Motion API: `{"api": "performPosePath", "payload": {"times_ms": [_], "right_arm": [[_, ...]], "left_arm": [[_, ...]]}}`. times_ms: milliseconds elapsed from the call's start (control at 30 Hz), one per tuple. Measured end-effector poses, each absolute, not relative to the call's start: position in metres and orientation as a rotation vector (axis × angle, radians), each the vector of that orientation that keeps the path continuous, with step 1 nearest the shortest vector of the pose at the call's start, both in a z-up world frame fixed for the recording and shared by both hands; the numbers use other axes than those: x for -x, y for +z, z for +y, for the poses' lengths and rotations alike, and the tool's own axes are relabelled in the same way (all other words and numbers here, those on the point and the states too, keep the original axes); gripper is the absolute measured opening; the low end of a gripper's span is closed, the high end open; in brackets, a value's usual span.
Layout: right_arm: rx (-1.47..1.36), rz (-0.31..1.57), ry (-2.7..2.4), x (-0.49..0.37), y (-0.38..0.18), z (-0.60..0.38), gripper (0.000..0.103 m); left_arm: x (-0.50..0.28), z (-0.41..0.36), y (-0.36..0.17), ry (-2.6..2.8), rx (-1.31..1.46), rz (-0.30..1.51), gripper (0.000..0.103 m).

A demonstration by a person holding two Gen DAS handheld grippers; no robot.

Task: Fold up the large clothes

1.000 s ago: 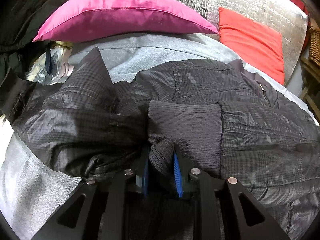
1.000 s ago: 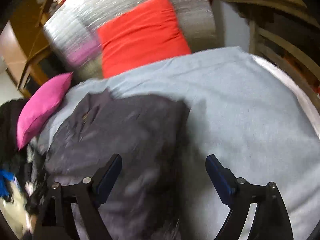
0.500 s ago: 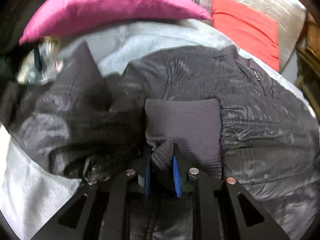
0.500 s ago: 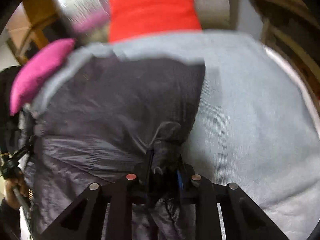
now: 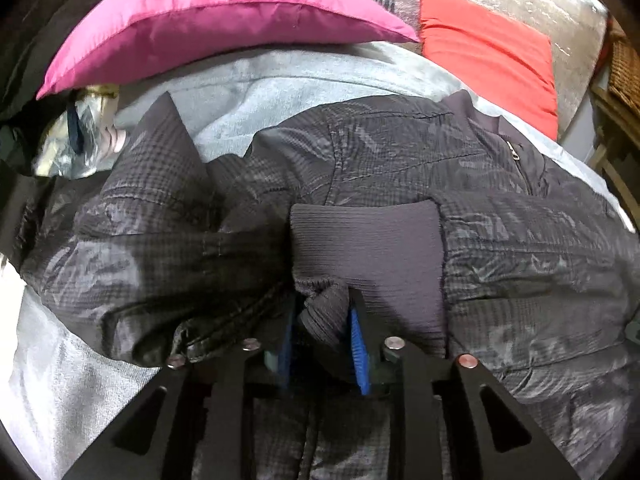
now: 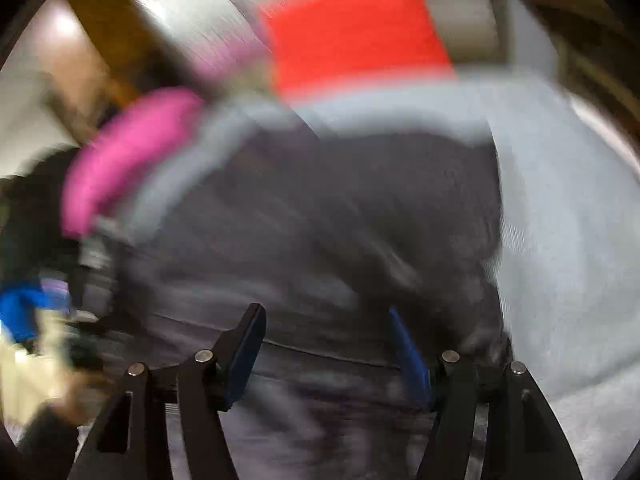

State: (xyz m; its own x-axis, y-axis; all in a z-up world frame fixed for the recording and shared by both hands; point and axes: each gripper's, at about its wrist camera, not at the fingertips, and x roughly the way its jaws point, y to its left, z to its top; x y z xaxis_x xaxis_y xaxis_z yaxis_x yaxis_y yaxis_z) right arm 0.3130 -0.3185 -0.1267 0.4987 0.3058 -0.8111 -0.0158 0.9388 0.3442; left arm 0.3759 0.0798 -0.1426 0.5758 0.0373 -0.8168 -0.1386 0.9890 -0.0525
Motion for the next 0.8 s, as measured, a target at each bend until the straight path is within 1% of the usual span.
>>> {"api": "performPosePath", "payload": {"times_ms": [33,67,100,133,167,200,233,267,300,367,500,533,600,700,800], "right_arm": [[-0.316,1.021,0.179,-0.316,-0.132,-0.32,0.064],[-0.301,0.996,0.158,-0.314,-0.122,-0.317,0.064],[-0.313,0.977,0.169,-0.313,-0.108,-0.314,0.065],[-0.322,0.95,0.204,-0.309,-0.096,-0.31,0.067],[-0.297,0.905,0.235,-0.304,-0.079,-0.303,0.069],[-0.259,0.872,0.233,-0.3,-0.068,-0.299,0.077],[-0.205,0.832,0.219,-0.289,-0.056,-0.291,0.082],[-0.184,0.814,0.22,-0.281,-0.054,-0.287,0.082],[-0.169,0.809,0.229,-0.271,-0.055,-0.283,0.082],[-0.118,0.855,0.24,-0.256,-0.072,-0.272,0.083],[0.036,1.065,0.168,-0.262,-0.131,-0.246,0.083],[0.066,1.061,0.145,-0.26,-0.133,-0.244,0.083],[0.065,1.01,0.153,-0.257,-0.116,-0.236,0.083],[0.074,0.915,0.202,-0.254,-0.069,-0.208,0.083],[0.055,0.853,0.343,-0.252,-0.021,-0.152,0.083]], "left_arm": [[-0.377,0.083,-0.14,0.102,0.129,0.968,0.034],[-0.377,0.087,-0.133,0.093,0.151,0.988,0.042],[-0.375,0.091,-0.129,0.085,0.17,0.987,0.046],[-0.368,0.098,-0.119,0.082,0.206,0.968,0.054],[-0.358,0.107,-0.109,0.079,0.25,0.933,0.065],[-0.348,0.114,-0.101,0.067,0.285,0.901,0.072],[-0.334,0.126,-0.093,0.054,0.324,0.867,0.083],[-0.317,0.141,-0.085,0.043,0.364,0.825,0.085],[-0.305,0.154,-0.083,0.048,0.391,0.793,0.085],[-0.284,0.188,-0.084,0.106,0.437,0.763,0.085],[-0.238,0.271,-0.099,0.356,0.537,0.753,0.085],[-0.226,0.291,-0.101,0.408,0.558,0.73,0.085],[-0.203,0.323,-0.1,0.577,0.53,0.673,0.085],[-0.176,0.36,-0.107,0.803,0.497,0.622,0.085],[-0.173,0.373,-0.134,0.849,0.484,0.65,0.085]]}}
